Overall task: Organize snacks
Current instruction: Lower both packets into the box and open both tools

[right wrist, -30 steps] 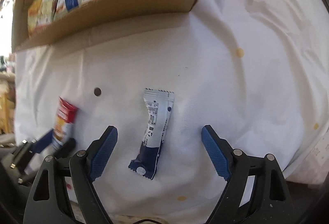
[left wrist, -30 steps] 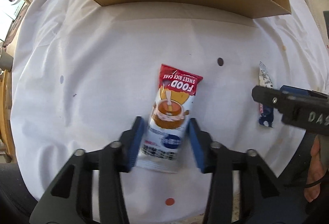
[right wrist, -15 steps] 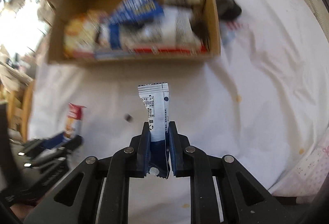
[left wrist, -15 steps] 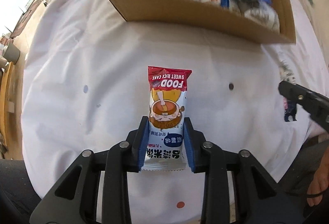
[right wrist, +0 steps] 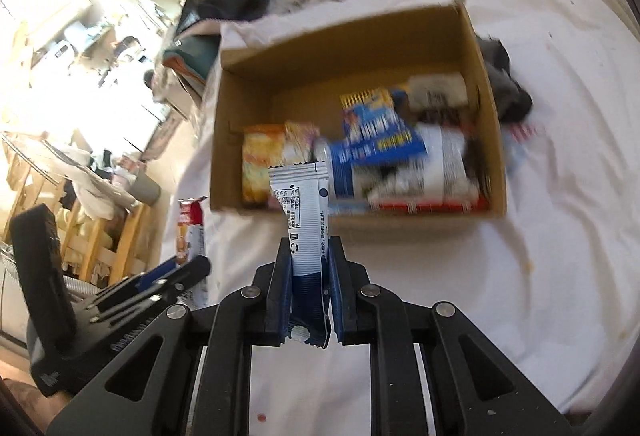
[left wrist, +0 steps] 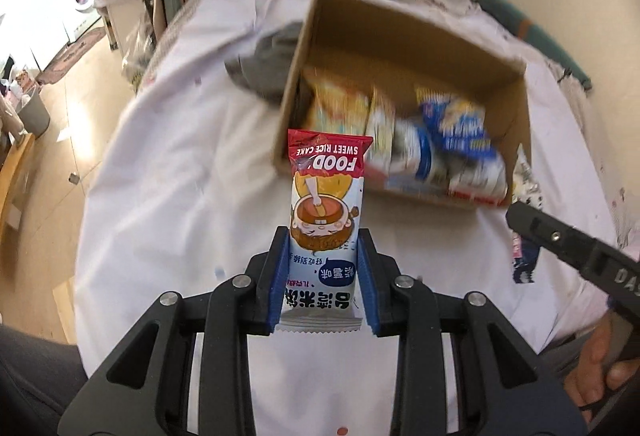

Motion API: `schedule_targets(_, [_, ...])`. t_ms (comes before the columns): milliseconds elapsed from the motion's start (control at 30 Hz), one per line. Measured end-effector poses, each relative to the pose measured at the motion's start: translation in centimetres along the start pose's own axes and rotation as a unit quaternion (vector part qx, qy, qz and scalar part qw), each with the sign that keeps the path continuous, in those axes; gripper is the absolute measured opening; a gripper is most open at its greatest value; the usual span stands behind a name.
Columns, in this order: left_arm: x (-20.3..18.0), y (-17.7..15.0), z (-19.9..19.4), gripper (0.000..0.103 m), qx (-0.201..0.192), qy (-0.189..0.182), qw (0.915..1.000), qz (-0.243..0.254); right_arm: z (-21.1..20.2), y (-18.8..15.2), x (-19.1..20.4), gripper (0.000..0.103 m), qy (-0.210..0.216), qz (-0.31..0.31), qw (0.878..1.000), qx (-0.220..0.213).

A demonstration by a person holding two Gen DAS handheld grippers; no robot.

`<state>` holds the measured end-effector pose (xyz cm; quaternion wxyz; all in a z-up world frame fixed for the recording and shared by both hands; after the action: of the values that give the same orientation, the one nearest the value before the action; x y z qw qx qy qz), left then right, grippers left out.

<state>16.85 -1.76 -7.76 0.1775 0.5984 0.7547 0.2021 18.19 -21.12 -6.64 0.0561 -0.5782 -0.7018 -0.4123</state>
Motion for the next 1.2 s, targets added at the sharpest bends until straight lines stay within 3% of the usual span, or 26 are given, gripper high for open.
schedule_targets(167, [0.1,4.0,0.3,0.028,0.015,-0.032,0.9987,-0.036,0.6,4.1,-0.1,0.017,0.009,-0.021,1.0,-0.015])
schedule_targets(433, [-0.4,10.6,0.6,0.028,-0.04,-0.005,0.9992,0.003,0.9,9.2,-3.7,0.017,-0.007,0.005,0.998,-0.056])
schedule_targets(633, [-2.2,10.7,3.1,0.028,-0.042,-0.027,0.9981,0.037,-0.2,9.7,-7.2,0.017,-0.04,0.049,0.995,-0.074])
schedule_targets(767, [-2.4,10.7,4.6,0.028,-0.006,-0.04,0.9988,0.027,-0.1,9.3,-8.6,0.017,-0.076,0.055,0.994,-0.063])
schedule_targets(900, [-2.8,10.8,5.2,0.028,-0.01,-0.026,0.9989,0.037,0.5,9.1,-9.5,0.017,-0.111,0.046,0.992,-0.044])
schedule_targets(1200, [-3.8,10.2,5.5,0.029,-0.002,-0.023,0.9981,0.056,1.2,8.5,-9.3,0.018,-0.123,0.045,0.991,-0.026])
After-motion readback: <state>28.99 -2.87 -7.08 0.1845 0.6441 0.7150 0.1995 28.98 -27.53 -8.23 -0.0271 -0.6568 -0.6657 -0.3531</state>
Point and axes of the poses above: each gripper's, at about its wrist camera, not at the fingertips, and z roughly the way its jaws point, x to its left, y to its top, the point moved 3 cm from there along z, roughly the way its jaws point, and after that the axes turned 10 degrees about y, right-handed, at the moved point
